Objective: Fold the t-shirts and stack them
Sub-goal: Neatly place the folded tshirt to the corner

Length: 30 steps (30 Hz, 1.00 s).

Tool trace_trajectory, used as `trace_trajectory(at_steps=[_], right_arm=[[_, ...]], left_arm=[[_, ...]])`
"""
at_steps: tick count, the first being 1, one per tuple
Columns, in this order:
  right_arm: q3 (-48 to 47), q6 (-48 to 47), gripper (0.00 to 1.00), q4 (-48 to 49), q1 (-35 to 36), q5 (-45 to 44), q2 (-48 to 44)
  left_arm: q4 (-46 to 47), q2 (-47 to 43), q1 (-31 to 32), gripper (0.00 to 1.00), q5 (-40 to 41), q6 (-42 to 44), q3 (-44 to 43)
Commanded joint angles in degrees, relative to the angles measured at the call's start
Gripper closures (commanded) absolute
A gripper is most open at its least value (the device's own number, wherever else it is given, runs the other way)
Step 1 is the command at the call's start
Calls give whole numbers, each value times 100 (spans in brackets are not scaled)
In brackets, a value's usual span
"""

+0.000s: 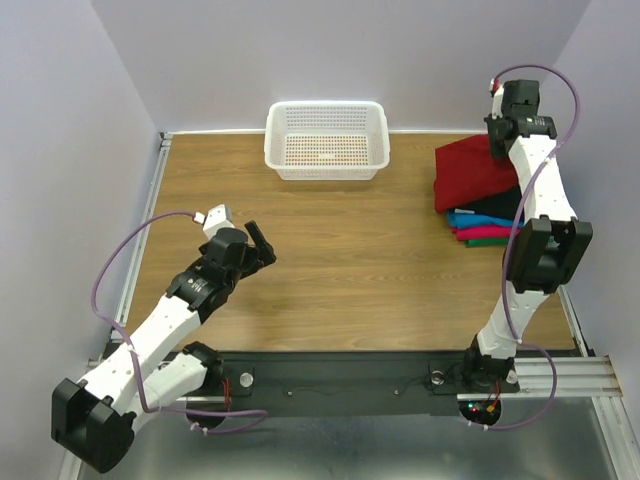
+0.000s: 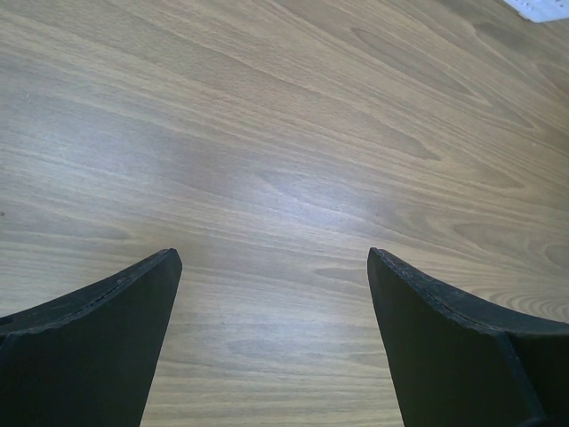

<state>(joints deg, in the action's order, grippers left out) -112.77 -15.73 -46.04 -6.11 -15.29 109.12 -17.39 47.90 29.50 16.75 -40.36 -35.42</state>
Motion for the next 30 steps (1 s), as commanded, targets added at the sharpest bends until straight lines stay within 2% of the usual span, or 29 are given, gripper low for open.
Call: trace_trajectory(at_steps=[1, 5, 12, 21, 22, 23, 24, 25, 26, 27, 30], right_arm=[[-245, -308, 91, 183, -127, -912, 74], [-298, -343, 90, 253, -224, -1178, 276], [-368, -449, 98, 333, -443, -1626, 487], [-412, -475, 95, 447, -655, -1749, 566], [-438, -484, 92, 464, -655, -1741, 584], [-456, -458, 88, 465, -655, -1610, 619], [-448, -432, 77, 465, -655, -1609, 654], [-456, -379, 41, 465, -655, -1678, 680], [-456, -300, 25, 465, -655, -1905, 707], [-465, -282, 14, 465, -655, -1995, 724], [-570, -116, 5, 465, -646, -2022, 699]], left_arm=[[165, 123, -40, 2, 118, 230, -360], [157, 246, -67, 2, 179, 318, -422], [201, 352, -102, 2, 170, 362, -422], [209, 404, -111, 2, 144, 371, -413], [209, 430, -111, 2, 135, 362, -404], [227, 448, -111, 2, 127, 362, -404], [227, 457, -111, 2, 92, 362, -413], [227, 492, -111, 2, 83, 362, -422], [227, 510, -119, 2, 74, 362, -422], [210, 527, -120, 2, 74, 362, -431], [157, 545, -128, 2, 74, 336, -466]])
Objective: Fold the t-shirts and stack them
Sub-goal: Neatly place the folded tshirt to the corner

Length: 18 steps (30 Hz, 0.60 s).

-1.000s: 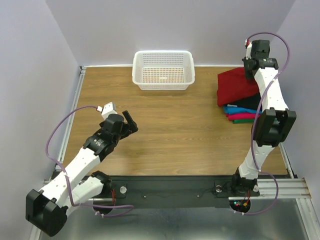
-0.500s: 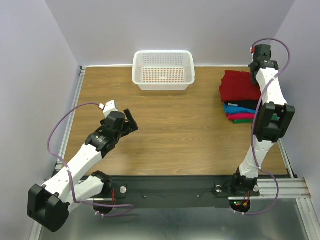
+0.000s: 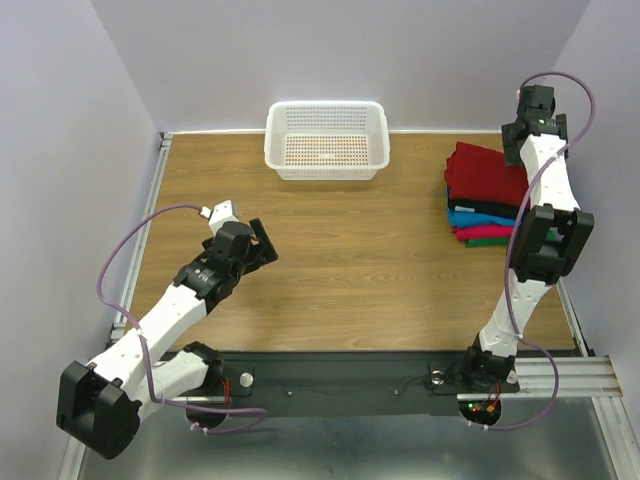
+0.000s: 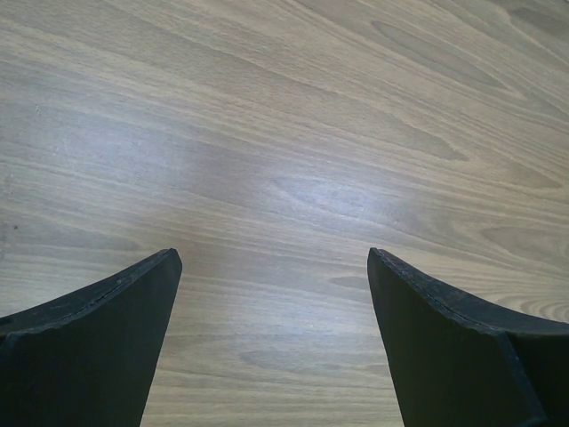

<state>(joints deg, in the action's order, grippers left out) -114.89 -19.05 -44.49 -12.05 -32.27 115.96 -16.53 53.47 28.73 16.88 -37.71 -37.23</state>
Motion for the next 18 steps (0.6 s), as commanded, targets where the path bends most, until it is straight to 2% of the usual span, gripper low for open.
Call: trace_trajectory(at_steps=[1, 3, 9, 11, 14, 15, 18], right_arm=[[-454, 383, 0, 309, -51, -210, -55], [-499, 568, 0, 301, -16, -52, -213], [-61, 1437, 0, 169, 431, 1353, -1092], [229, 2242, 0, 142, 511, 1957, -1373], [1168, 3230, 0, 177, 511, 2794, -2146], [1719, 3415, 0, 195, 511, 2953, -2496], [2522, 3934, 0, 396, 511, 3201, -3295]], left_arm=[[45, -21, -52, 2, 69, 45, -284], [36, -47, -52, 2, 61, -51, -302], [-77, -161, -52, 2, -177, -96, -495], [-218, -258, -52, 2, -124, -139, -565], [-438, -390, -52, 2, 60, -315, -566], [-499, -416, -52, 2, 52, -385, -566], [-483, -636, -52, 2, -141, -473, -399]])
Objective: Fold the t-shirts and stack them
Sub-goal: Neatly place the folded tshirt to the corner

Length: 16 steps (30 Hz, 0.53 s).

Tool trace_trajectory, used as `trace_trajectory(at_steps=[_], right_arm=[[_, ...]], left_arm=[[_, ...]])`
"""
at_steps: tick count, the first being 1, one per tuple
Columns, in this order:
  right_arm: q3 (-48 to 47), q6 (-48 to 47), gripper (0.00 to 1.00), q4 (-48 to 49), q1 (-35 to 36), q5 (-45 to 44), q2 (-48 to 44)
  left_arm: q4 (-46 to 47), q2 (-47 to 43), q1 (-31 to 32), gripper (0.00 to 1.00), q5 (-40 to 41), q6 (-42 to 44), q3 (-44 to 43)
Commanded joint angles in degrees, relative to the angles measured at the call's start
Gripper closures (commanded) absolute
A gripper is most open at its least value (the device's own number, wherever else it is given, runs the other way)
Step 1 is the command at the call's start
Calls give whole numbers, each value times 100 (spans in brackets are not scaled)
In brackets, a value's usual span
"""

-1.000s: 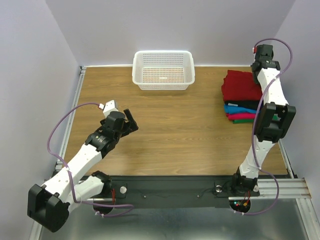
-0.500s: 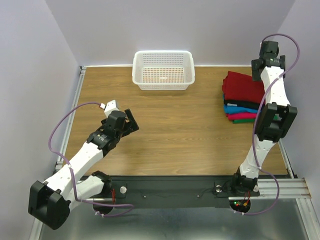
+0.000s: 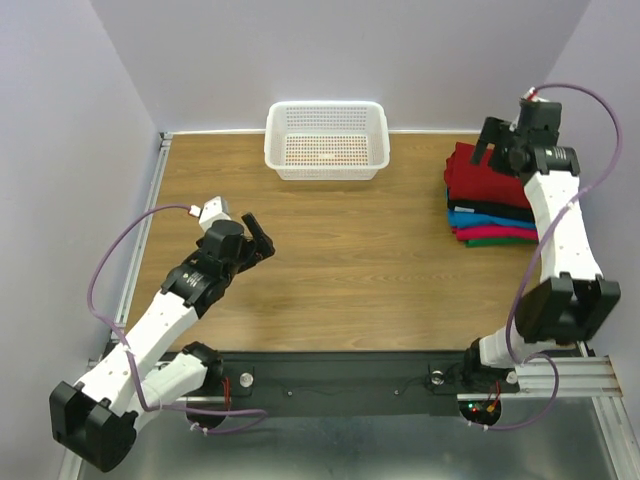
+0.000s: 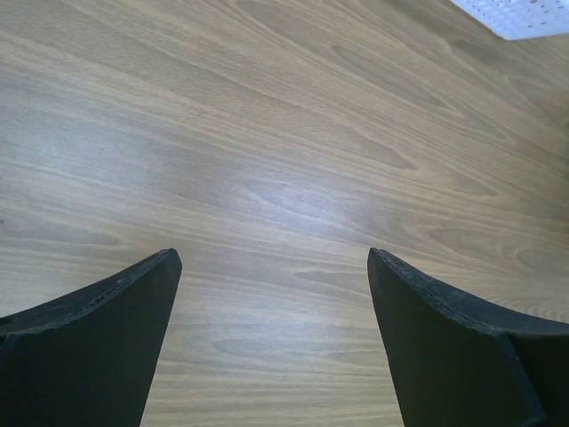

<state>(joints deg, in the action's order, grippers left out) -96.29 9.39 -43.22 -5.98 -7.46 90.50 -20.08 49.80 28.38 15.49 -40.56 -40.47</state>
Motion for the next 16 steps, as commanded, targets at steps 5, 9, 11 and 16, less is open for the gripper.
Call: trace_trajectory(at_steps=[5, 9, 11, 16], right_arm=[[2331, 1530, 0, 340, -97, 957, -2077], [3975, 1707, 0, 980, -97, 1500, -3317], [4615, 1262, 0, 1018, -97, 2140, -3844], [5392, 1433, 0, 1158, -97, 1943, -4821]], left_arm=[[-84, -699, -17, 2, -55, -400, 231], [-58, -814, -26, 2, -81, -357, 259], [-242, -770, -26, 1, -63, -357, 137], [-313, -700, -26, 1, -28, -453, 100]])
